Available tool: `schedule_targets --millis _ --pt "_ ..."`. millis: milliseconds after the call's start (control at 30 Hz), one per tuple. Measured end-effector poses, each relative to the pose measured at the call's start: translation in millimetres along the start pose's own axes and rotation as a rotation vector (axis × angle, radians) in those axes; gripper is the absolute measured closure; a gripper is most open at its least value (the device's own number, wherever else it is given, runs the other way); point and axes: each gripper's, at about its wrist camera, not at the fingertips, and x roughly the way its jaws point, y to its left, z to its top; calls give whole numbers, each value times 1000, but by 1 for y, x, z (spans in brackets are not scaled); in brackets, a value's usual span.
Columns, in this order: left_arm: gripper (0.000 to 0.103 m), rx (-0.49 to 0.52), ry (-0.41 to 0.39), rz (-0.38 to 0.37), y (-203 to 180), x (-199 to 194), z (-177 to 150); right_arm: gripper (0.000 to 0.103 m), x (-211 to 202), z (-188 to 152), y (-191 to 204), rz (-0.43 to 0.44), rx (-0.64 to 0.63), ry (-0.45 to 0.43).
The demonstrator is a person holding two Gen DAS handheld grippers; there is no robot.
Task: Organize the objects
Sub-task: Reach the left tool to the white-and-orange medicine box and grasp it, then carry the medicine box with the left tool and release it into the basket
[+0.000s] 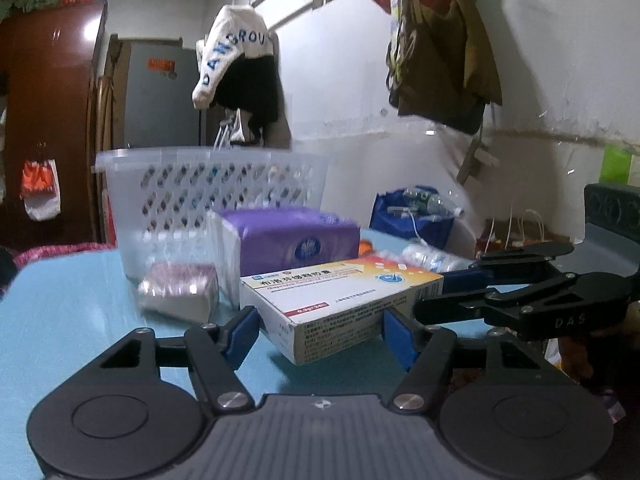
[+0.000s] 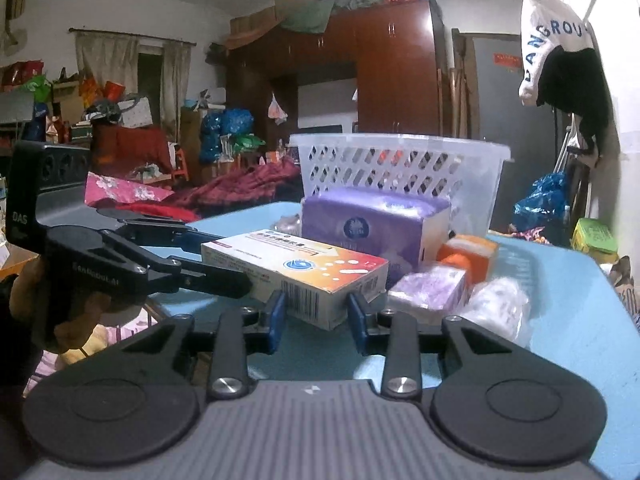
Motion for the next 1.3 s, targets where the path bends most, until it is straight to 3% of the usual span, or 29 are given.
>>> schedule_targets --millis 167,333,433,533,633,833,1000,1067,1100,1133,1167,1200,1300 --pt "33 41 -83 13 -5 -15 42 66 -13 34 0 -7 -27 -36" --pt "33 79 -172 45 8 -12 122 67 -13 108 -13 -28 -91 -130" --pt "34 86 -164 59 24 9 163 67 3 152 -28 -58 -125 -155" --pt "34 76 -131 82 44 39 184 67 32 182 -48 -69 -126 -132" --pt "34 24 -46 95 70 82 185 68 73 192 -74 -66 -92 -63" --pt "35 -79 146 124 106 144 167 68 151 177 -109 -79 -26 160" --pt "34 -84 198 158 114 152 164 67 175 173 -108 -87 -17 231" --pt "32 -81 196 170 115 150 164 63 181 173 -108 -87 -11 251" --pt "26 -80 181 184 114 145 165 53 177 171 -109 -95 -7 240" --pt "20 -75 162 193 113 140 166 34 170 173 -109 -111 -13 217" --pt "19 -72 144 210 112 132 167 21 161 174 -106 -137 -16 189" --pt "19 -73 127 230 109 122 167 2 148 172 -107 -160 -14 157" --pt "18 -92 89 230 103 82 157 0 101 161 -103 -192 12 57"
